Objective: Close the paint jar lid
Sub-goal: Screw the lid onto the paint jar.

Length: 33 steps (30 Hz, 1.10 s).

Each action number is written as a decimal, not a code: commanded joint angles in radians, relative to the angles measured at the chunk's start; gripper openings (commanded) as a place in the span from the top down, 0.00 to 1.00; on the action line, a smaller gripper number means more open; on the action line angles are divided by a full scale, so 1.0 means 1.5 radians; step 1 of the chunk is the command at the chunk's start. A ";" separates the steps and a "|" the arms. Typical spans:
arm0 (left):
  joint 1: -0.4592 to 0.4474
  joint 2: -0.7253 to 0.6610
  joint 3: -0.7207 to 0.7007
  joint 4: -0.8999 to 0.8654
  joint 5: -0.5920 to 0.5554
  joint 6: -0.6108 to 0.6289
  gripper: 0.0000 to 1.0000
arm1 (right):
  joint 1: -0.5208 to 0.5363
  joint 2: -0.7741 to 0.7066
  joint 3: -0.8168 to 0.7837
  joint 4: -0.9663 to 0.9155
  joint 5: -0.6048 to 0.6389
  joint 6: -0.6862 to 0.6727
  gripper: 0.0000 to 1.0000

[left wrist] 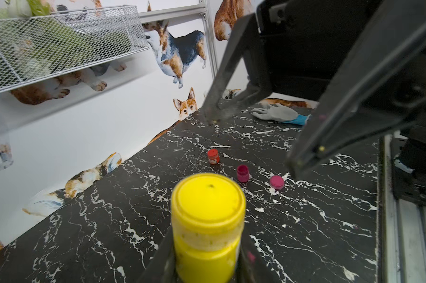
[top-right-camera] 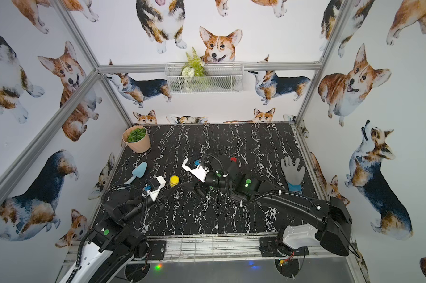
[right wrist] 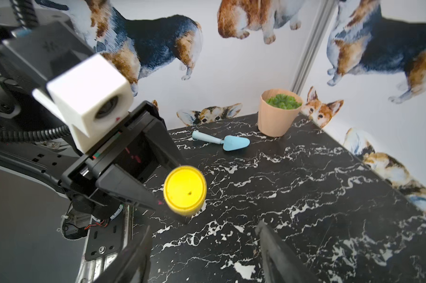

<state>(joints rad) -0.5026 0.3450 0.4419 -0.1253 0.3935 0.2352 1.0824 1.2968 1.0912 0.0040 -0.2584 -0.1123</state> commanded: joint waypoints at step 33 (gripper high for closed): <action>0.001 0.011 0.009 0.005 -0.015 0.021 0.67 | -0.015 0.178 0.313 -0.380 -0.110 -0.210 0.49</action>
<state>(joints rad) -0.5041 0.3637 0.4480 -0.1310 0.3634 0.2523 1.0527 1.5482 1.5425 -0.5148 -0.4191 -0.3668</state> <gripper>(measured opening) 0.336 0.517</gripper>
